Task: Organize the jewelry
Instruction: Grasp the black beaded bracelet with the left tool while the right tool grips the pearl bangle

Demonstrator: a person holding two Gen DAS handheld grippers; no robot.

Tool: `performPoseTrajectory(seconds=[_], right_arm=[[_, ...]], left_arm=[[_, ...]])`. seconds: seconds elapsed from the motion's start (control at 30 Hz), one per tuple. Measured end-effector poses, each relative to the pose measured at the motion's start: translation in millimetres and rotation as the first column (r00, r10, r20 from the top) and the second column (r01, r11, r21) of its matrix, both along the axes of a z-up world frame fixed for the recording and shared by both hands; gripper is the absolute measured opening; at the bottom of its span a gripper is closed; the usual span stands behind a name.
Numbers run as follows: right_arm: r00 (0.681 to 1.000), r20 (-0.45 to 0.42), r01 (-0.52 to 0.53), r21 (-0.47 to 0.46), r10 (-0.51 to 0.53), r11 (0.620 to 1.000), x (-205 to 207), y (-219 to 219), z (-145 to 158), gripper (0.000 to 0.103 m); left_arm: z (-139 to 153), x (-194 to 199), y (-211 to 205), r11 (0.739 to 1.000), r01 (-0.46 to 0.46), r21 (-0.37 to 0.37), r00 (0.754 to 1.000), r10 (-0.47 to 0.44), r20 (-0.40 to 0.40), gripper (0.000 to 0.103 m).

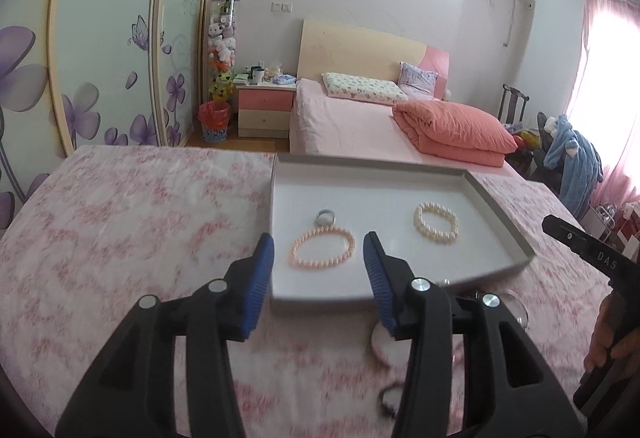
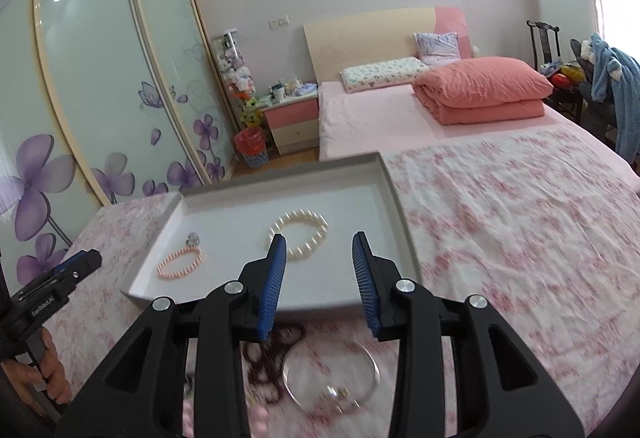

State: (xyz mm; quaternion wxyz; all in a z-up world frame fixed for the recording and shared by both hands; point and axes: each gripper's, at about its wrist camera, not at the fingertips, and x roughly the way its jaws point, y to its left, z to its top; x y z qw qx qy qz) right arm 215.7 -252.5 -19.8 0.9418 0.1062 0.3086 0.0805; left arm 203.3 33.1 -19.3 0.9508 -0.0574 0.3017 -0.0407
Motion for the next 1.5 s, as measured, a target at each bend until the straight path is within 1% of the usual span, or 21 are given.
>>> performPoseTrajectory(seconds=[0.1,0.23,0.4,0.6,0.67,0.77,0.8,0.9,1.0,1.07,1.17,1.27,1.33,1.37,1.4,1.43,1.5], right_arm=[[0.999,-0.043,-0.026,-0.014,0.025,1.0,-8.3,-2.7,-9.7,0.036],[0.991,-0.102,-0.089,-0.048,0.084,0.995,-20.4,4.7,-27.8,0.03],[0.978,-0.15,-0.162,-0.09,0.147,0.983,-28.7,21.3,-43.0,0.026],[0.969,-0.2,-0.17,-0.127,0.143,0.977,-26.3,26.9,-56.8,0.023],[0.967,-0.214,-0.173,-0.153,0.139,0.973,-25.2,29.5,-59.6,0.022],[0.968,-0.218,-0.169,-0.188,0.126,0.968,-25.7,31.7,-61.3,0.019],[0.968,-0.219,-0.166,-0.199,0.122,0.966,-25.9,31.9,-61.2,0.016],[0.969,-0.217,-0.163,-0.211,0.117,0.964,-27.2,32.3,-61.7,0.014],[0.971,-0.212,-0.152,-0.173,0.114,0.973,-27.3,27.5,-61.9,0.014],[0.971,-0.213,-0.142,-0.14,0.111,0.98,-26.0,21.9,-62.1,0.014],[0.971,-0.214,-0.136,-0.126,0.107,0.983,-25.5,19.1,-62.1,0.014],[0.971,-0.214,-0.137,-0.125,0.108,0.983,-25.7,19.1,-62.1,0.014],[0.971,-0.215,-0.137,-0.12,0.109,0.983,-25.6,18.5,-61.7,0.014],[0.971,-0.215,-0.137,-0.117,0.109,0.984,-25.8,18.4,-61.6,0.014],[0.97,-0.215,-0.137,-0.115,0.11,0.984,-25.3,17.5,-61.6,0.014],[0.97,-0.215,-0.137,-0.113,0.11,0.984,-25.1,17.0,-61.4,0.014],[0.97,-0.215,-0.137,-0.111,0.11,0.984,-25.2,16.9,-61.7,0.014]], left_arm=[[-4.9,-14.1,3.7,1.0,0.002,-0.001,1.0,-0.002,-0.01,0.05],[-11.6,-28.5,4.5,1.0,0.006,0.016,1.0,-0.006,-0.02,0.051],[-16.8,-38.7,2.8,0.999,0.019,0.035,0.999,-0.018,-0.034,0.053],[-23.2,-45.0,3.3,0.999,0.034,0.042,0.998,-0.031,-0.055,0.054],[-25.4,-47.2,2.9,0.998,0.043,0.043,0.997,-0.041,-0.061,0.054],[-27.4,-49.1,0.3,0.997,0.06,0.044,0.996,-0.056,-0.072,0.054],[-28.5,-49.7,-0.5,0.997,0.067,0.044,0.995,-0.064,-0.075,0.054],[-31.4,-52.6,-7.3,0.994,0.103,0.043,0.991,-0.099,-0.09,0.054],[-35.7,-55.8,-20.0,0.986,0.158,0.055,0.982,-0.152,-0.11,0.054],[-40.1,-57.6,-31.1,0.976,0.206,0.065,0.972,-0.196,-0.132,0.054],[-49.8,-59.4,-48.6,0.958,0.269,0.095,0.953,-0.25,-0.17,0.054],[-59.6,-56.7,-58.8,0.951,0.283,0.122,0.945,-0.255,-0.203,0.05],[-66.0,-52.1,-64.1,0.949,0.285,0.135,0.941,-0.251,-0.227,0.04],[-69.7,-49.9,-67.0,0.947,0.284,0.15,0.94,-0.244,-0.239,0.038],[-73.4,-48.2,-68.7,0.944,0.281,0.171,0.939,-0.234,-0.252,0.033],[-77.6,-46.7,-70.2,0.942,0.275,0.194,0.938,-0.219,-0.267,0.03],[-78.5,-46.4,-67.1,0.942,0.26,0.213,0.942,-0.199,-0.27,0.029]])
